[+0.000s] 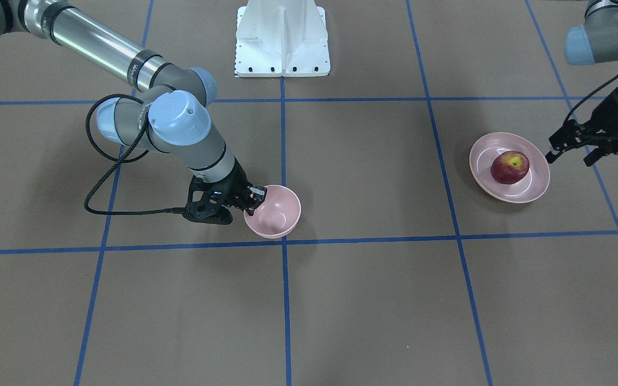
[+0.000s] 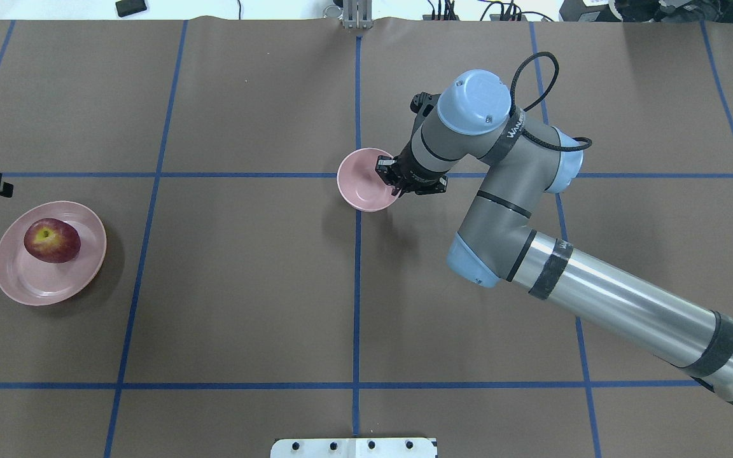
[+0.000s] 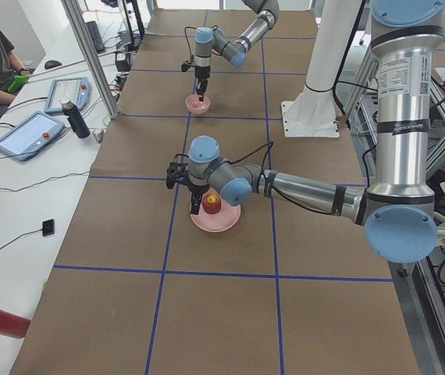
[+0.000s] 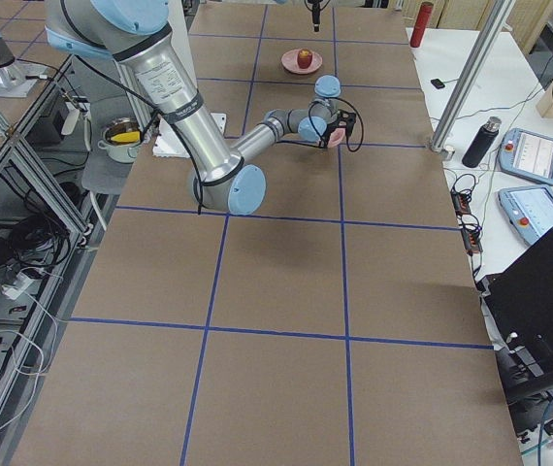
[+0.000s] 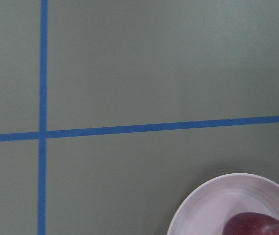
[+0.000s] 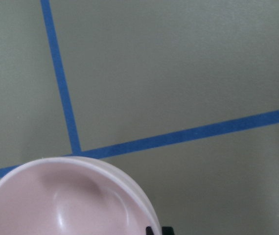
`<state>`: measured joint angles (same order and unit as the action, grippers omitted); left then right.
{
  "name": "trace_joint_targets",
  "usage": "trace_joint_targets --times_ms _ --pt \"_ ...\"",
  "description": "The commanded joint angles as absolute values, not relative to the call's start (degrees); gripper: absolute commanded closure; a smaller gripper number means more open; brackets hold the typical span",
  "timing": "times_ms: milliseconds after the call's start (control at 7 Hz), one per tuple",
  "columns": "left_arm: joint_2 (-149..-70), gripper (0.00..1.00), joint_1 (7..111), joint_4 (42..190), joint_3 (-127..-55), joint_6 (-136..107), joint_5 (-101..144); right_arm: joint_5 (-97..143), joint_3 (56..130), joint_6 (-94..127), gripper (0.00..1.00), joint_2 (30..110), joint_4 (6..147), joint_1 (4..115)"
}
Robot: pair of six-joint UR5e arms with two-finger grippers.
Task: Move apple from plate to bowl
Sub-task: 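Release the bowl and withdraw the right gripper while the left gripper grasps the red apple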
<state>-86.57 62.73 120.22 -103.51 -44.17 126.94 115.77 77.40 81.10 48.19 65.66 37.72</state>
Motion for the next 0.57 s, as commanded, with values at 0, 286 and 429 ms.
trace_joint_targets --times_ms 0,286,429 --pt "-86.14 0.02 56.88 120.06 -107.04 -52.44 124.28 115.05 76.20 81.12 1.00 47.55 65.65 37.09" --pt "-85.17 0.03 53.45 119.97 -106.88 -53.97 123.93 114.96 76.20 81.12 1.00 47.64 65.65 36.65" --pt "-84.47 0.03 53.44 119.97 -106.70 -53.79 122.97 114.96 76.20 81.12 1.00 47.64 65.65 36.65"
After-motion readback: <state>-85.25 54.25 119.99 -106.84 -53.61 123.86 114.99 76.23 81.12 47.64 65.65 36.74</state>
